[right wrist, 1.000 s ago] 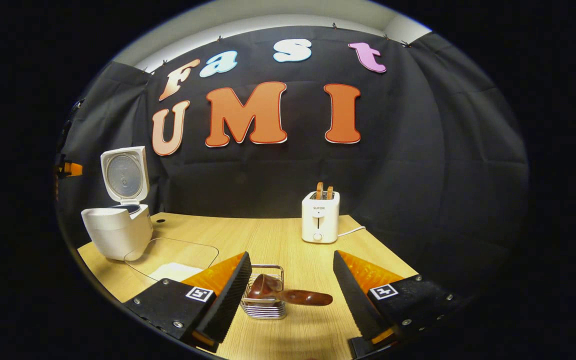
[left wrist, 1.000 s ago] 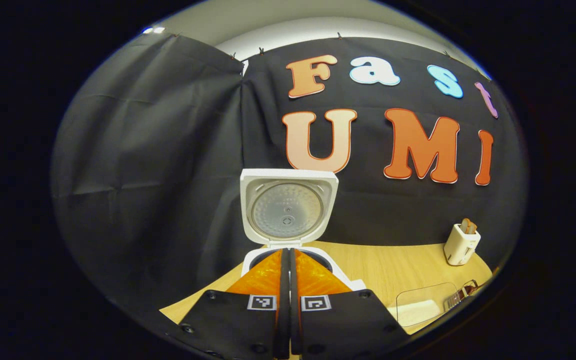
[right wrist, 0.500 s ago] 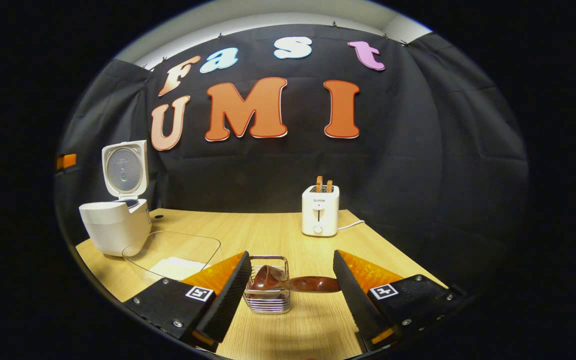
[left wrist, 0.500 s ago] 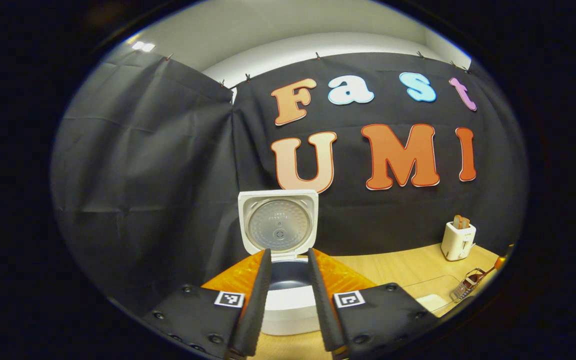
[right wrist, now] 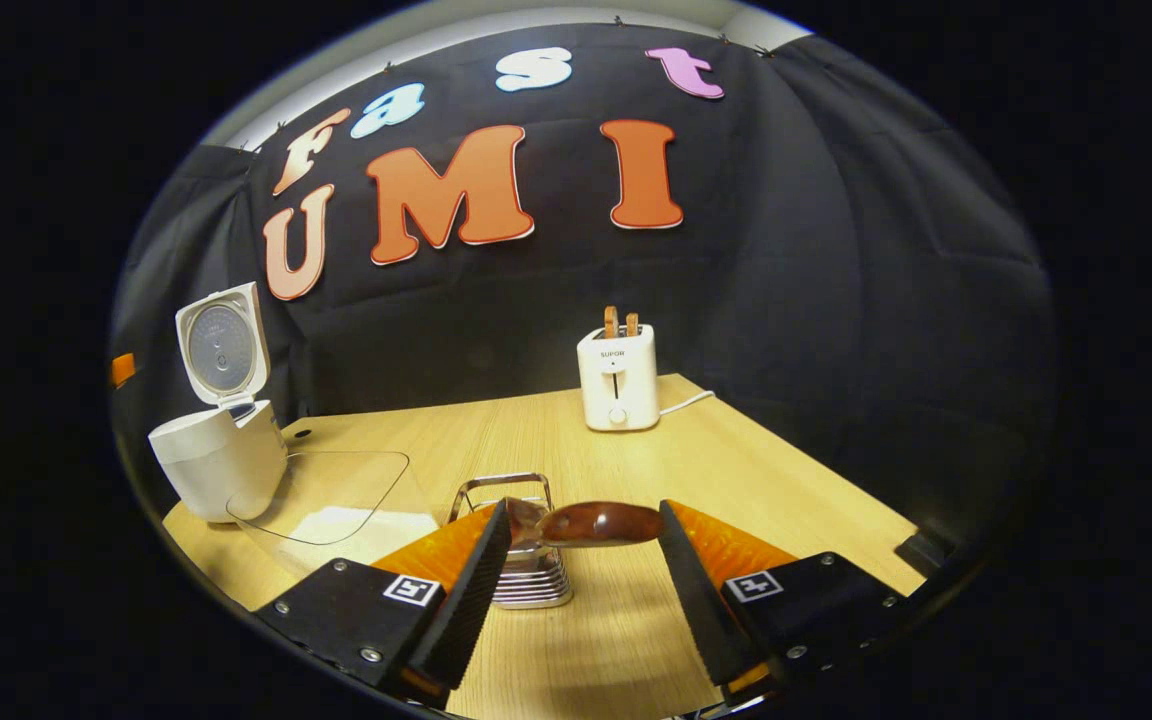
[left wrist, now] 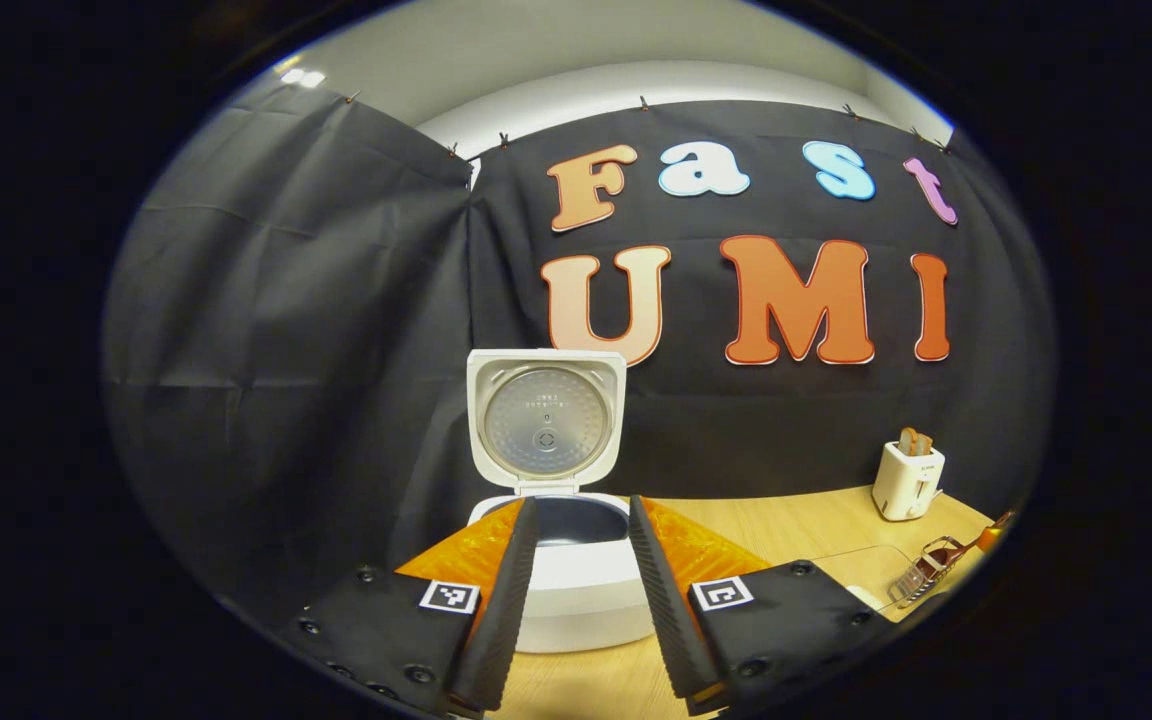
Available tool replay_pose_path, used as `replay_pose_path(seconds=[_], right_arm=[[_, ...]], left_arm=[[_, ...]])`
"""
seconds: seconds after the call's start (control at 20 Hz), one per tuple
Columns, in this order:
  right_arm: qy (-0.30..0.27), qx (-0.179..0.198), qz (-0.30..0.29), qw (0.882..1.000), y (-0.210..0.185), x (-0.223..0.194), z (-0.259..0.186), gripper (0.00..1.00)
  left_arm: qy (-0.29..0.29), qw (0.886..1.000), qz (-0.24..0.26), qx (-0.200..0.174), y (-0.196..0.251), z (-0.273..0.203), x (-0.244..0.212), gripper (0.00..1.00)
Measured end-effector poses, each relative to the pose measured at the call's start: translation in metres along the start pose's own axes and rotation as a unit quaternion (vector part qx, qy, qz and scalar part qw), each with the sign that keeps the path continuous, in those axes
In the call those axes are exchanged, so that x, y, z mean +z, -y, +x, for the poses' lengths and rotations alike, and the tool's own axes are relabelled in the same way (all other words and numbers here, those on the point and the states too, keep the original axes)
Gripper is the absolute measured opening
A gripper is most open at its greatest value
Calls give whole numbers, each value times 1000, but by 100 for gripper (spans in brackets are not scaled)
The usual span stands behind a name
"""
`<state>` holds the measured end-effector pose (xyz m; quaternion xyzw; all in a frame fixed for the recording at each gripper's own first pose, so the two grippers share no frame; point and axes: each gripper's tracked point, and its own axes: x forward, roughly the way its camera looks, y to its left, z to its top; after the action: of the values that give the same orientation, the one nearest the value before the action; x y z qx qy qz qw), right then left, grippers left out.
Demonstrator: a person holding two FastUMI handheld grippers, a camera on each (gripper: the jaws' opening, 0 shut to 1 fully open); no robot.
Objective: Close the left gripper, press the button to open the rice cooker; take a wooden spoon from the chopstick holder with the right hand, scoop a spoonful of rice and pour it into the rice cooker, then put the wooden spoon back into the chopstick holder.
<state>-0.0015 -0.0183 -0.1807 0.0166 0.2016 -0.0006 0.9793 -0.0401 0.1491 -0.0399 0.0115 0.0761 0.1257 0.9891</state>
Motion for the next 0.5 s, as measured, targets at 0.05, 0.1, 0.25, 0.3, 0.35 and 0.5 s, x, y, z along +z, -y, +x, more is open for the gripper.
replay_pose_path(seconds=[0.05,0.1,0.25,0.3,0.35,0.5], right_arm=[[-4,8,16,1000,-3,-3,2,86],[-4,19,35,999,-8,-4,3,80],[22,39,73,996,-16,7,4,70],[36,41,78,995,-17,13,4,62],[44,46,80,995,-20,16,4,58],[61,47,74,994,-22,21,15,48]], left_arm=[[-4,1000,2,0,1,0,-4,63],[-7,1000,4,0,3,0,-8,63],[-13,1000,9,0,6,2,-15,63],[-14,1000,8,-1,7,3,-16,63],[-16,1000,6,-3,8,3,-18,63],[-20,1000,-2,-5,10,2,-21,63]])
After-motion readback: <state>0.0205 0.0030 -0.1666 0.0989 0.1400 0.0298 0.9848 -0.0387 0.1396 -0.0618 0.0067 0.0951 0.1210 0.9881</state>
